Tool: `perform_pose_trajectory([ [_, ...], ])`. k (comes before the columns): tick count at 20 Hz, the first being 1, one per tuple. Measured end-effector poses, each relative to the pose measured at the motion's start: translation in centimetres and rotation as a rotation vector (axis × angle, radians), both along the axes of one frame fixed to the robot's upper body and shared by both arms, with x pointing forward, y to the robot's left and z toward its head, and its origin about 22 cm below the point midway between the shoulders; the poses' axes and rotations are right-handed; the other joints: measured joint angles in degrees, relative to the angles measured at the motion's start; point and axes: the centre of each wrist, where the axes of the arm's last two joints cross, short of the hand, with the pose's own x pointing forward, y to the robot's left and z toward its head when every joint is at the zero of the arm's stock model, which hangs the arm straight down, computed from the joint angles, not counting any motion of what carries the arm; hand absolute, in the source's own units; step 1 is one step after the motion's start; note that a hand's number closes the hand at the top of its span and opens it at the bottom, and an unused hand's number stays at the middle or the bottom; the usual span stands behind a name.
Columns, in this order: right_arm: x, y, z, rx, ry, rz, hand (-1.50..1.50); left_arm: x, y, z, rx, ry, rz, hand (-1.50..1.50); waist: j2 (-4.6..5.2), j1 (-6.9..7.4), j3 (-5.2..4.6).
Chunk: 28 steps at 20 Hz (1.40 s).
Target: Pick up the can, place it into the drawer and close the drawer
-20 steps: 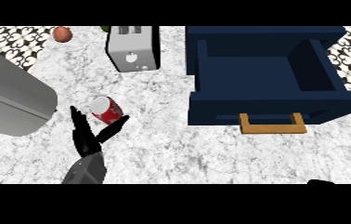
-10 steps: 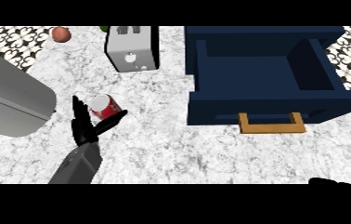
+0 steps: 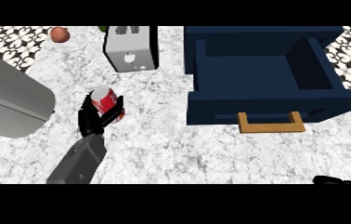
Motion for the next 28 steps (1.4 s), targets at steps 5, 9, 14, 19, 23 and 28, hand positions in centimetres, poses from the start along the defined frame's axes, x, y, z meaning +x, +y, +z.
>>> perform_pose_trajectory([
  [5,-0.2,-0.3,0.0,-0.013,-0.006,-0.006,-1.50,1.4,-0.2,1.1,0.008,-0.040,-0.028,1.50,-0.04,0.05,0.00],
  [9,-0.2,-0.2,0.7,-0.018,-0.007,-0.007,-1.50,2.4,-0.9,1.9,-0.002,-0.063,-0.161,1.50,-0.04,0.03,-0.01],
  [14,0.3,-0.3,0.7,-0.019,-0.015,-0.016,-1.50,3.6,-2.4,2.9,-0.014,-0.085,-0.394,1.50,-0.01,-0.06,0.00],
  [19,0.0,0.4,0.5,-0.029,-0.016,-0.028,-1.50,5.3,-4.7,4.9,-0.014,-0.099,-0.515,1.50,-0.28,0.57,0.05],
  [23,-0.5,-0.1,0.6,-0.031,-0.013,-0.041,-1.50,7.1,-7.1,8.0,0.019,-0.119,-0.581,1.50,-0.50,0.90,0.07],
  [28,-0.4,0.0,1.1,-0.033,-0.019,-0.052,-1.50,9.1,-9.3,12.9,0.054,-0.147,-0.647,1.50,-0.62,1.27,0.09],
])
